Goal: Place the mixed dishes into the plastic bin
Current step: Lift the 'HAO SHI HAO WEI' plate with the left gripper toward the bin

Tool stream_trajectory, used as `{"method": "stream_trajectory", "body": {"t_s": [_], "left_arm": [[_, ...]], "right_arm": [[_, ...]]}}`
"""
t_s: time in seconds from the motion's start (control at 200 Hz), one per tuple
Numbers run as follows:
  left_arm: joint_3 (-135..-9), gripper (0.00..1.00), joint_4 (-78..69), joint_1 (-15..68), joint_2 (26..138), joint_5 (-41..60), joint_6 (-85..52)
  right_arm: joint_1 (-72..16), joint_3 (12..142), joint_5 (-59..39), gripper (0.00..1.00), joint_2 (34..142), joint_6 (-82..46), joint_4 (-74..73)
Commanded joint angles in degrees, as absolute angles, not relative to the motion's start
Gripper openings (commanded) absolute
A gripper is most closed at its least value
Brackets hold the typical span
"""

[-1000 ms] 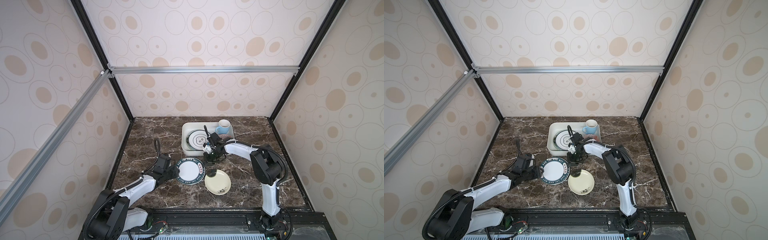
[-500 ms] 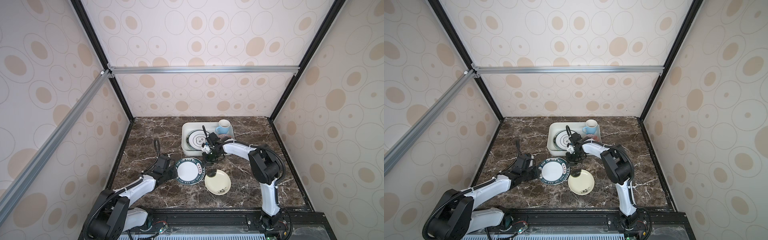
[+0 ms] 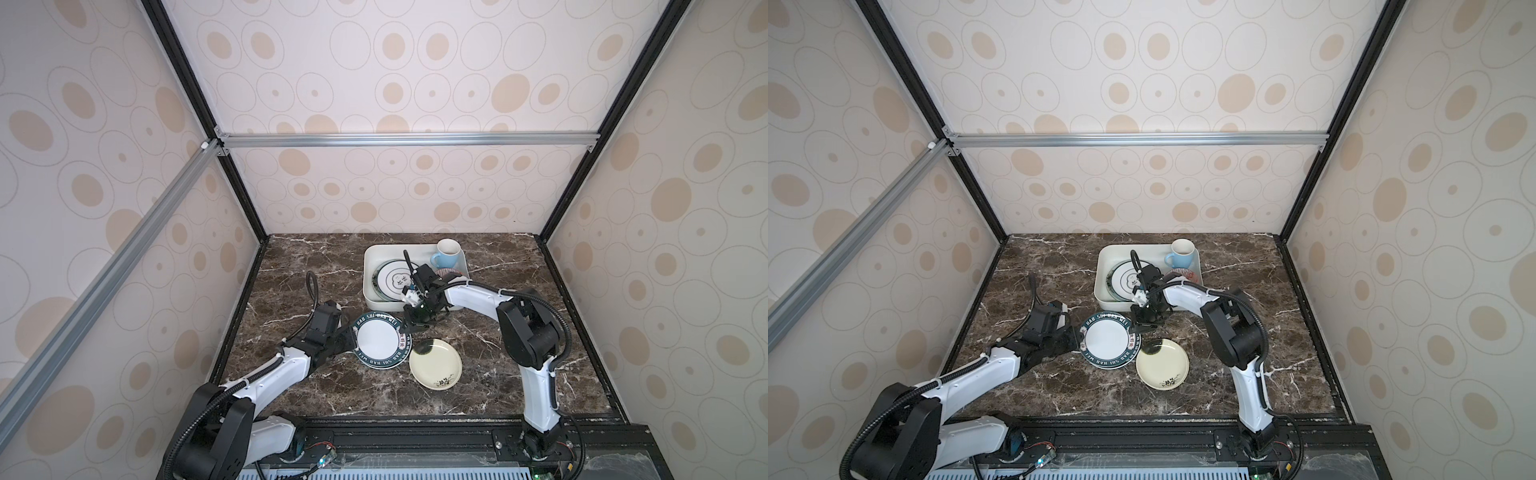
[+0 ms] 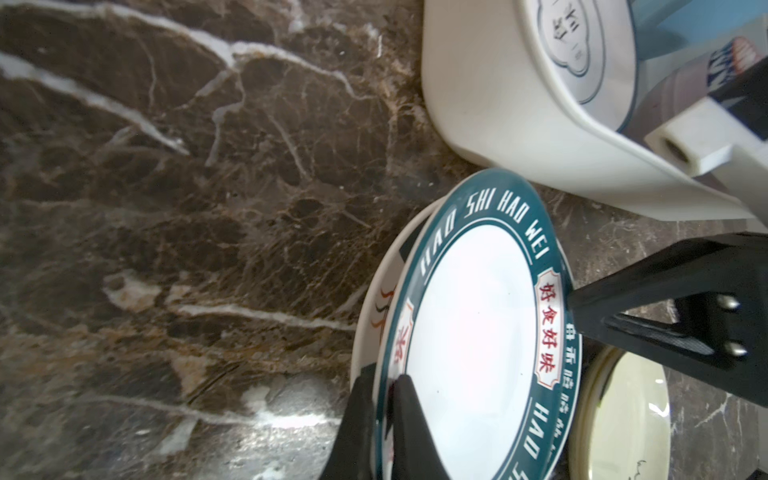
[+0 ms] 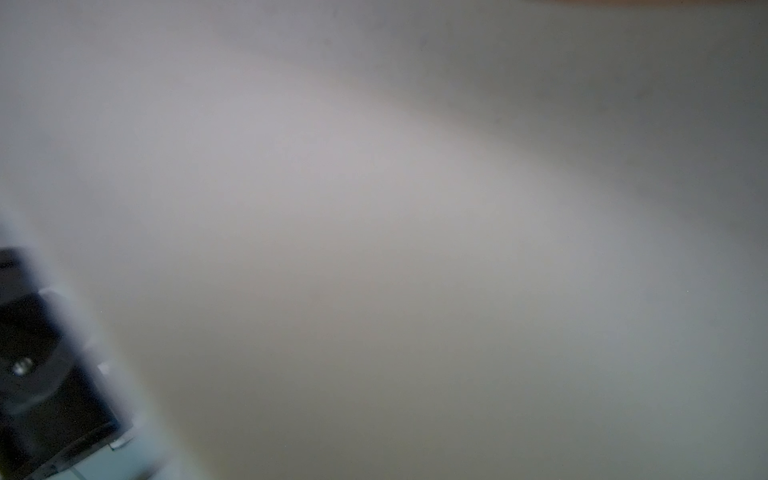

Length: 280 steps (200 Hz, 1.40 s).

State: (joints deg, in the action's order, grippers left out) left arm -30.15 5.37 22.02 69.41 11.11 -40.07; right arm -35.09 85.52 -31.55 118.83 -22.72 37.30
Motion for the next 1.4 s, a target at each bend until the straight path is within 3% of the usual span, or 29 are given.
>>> {"method": "stream_trajectory", "body": {"t_s": [0.0,0.315,0.37,0.87,0.88,0.925,0.94,1.395], "left_arm": [[-33.85,0.00,11.30,22.39,68.60,10.29,-37.04],[-37.93,0.00,15.63,22.33,65.76,9.31,-36.30],[-38.06,0.00,15.90,22.39,65.28,9.22,-36.42],[-41.26,0.00,18.03,22.35,62.63,10.59,-36.30],[-41.30,0.00,18.17,22.40,62.55,10.62,-36.26],[-41.76,0.00,18.58,22.37,62.08,10.62,-36.17],[-41.84,0.00,18.82,22.33,61.87,10.64,-36.13],[-52.37,0.00,22.76,22.39,60.58,11.48,-35.38]], "right_arm": [[-35.98,86.37,-31.93,0.43,116.09,-21.12,40.32],[-33.60,81.76,-30.93,0.49,107.60,-20.49,39.40],[-33.17,80.62,-30.78,0.57,106.19,-20.44,38.97],[-31.25,77.21,-30.87,0.59,101.13,-20.55,38.41],[-31.24,77.14,-30.86,0.60,101.04,-20.63,38.41],[-31.21,76.77,-30.76,0.95,100.52,-20.64,38.18],[-31.15,76.61,-30.76,1.00,100.32,-20.65,38.07],[-30.43,73.18,-28.86,1.00,91.16,-20.01,39.95]]}}
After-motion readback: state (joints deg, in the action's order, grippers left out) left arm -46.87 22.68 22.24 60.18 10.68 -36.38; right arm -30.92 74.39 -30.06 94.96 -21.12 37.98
